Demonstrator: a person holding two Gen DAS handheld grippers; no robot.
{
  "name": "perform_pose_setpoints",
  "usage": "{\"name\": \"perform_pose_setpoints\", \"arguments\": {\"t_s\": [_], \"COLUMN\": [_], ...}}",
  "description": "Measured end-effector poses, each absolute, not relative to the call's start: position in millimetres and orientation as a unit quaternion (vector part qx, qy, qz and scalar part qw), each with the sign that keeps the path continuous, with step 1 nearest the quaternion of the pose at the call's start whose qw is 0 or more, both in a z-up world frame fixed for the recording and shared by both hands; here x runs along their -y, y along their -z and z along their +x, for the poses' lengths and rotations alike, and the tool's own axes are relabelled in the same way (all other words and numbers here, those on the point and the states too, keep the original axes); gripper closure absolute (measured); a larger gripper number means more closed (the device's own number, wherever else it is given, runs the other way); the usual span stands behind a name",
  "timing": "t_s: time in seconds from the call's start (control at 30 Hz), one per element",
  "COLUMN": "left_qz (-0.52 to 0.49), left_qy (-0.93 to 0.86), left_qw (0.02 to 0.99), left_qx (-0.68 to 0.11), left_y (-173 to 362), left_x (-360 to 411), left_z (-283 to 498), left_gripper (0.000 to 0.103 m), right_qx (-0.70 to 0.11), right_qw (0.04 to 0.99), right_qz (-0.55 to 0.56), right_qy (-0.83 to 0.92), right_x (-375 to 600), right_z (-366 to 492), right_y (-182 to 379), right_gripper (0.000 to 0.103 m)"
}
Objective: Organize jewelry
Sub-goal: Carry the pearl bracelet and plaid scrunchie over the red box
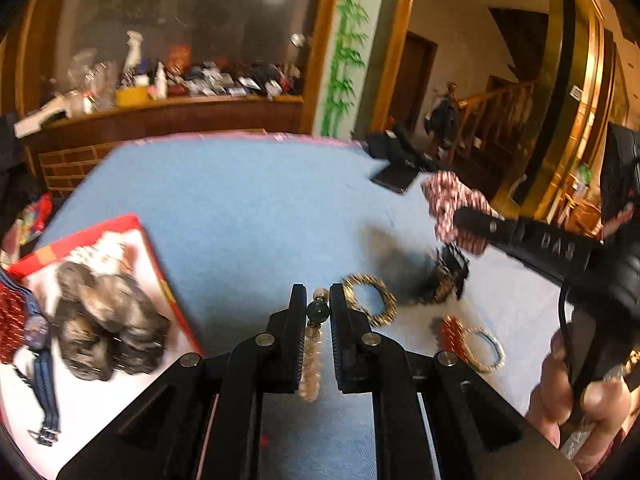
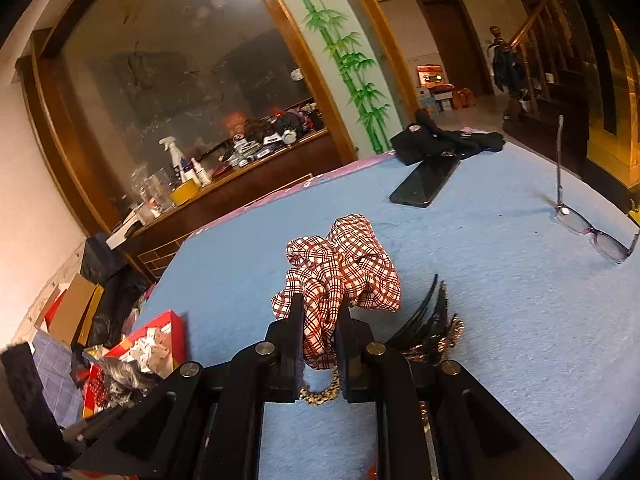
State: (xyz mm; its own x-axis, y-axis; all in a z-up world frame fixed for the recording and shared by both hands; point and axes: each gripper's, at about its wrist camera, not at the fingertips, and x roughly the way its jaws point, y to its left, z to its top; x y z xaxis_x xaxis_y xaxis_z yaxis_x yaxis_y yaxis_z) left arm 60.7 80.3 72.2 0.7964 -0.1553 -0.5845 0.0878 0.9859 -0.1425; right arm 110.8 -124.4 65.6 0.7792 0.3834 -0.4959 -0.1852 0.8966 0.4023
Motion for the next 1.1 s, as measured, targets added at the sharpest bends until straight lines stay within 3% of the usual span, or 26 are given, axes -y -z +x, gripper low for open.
{"name": "perform_pose_setpoints", "arguments": {"t_s": [1.1], "left_qz": [-0.017], "left_qy": [-0.001], "left_qw": [0.962], "left_qx": [-0.272], "left_y": [-82.7], "left_x": [-77.6], "left_z": [45.3], "left_gripper": [0.092], "right_qx": [-0.296], "right_qw": [0.927], "right_qz": [0.120], "right_qy": [-0.198], "right_x": [93.8], "right_z": [100.0], "right_y": [-65.0], "right_gripper": [0.089]}}
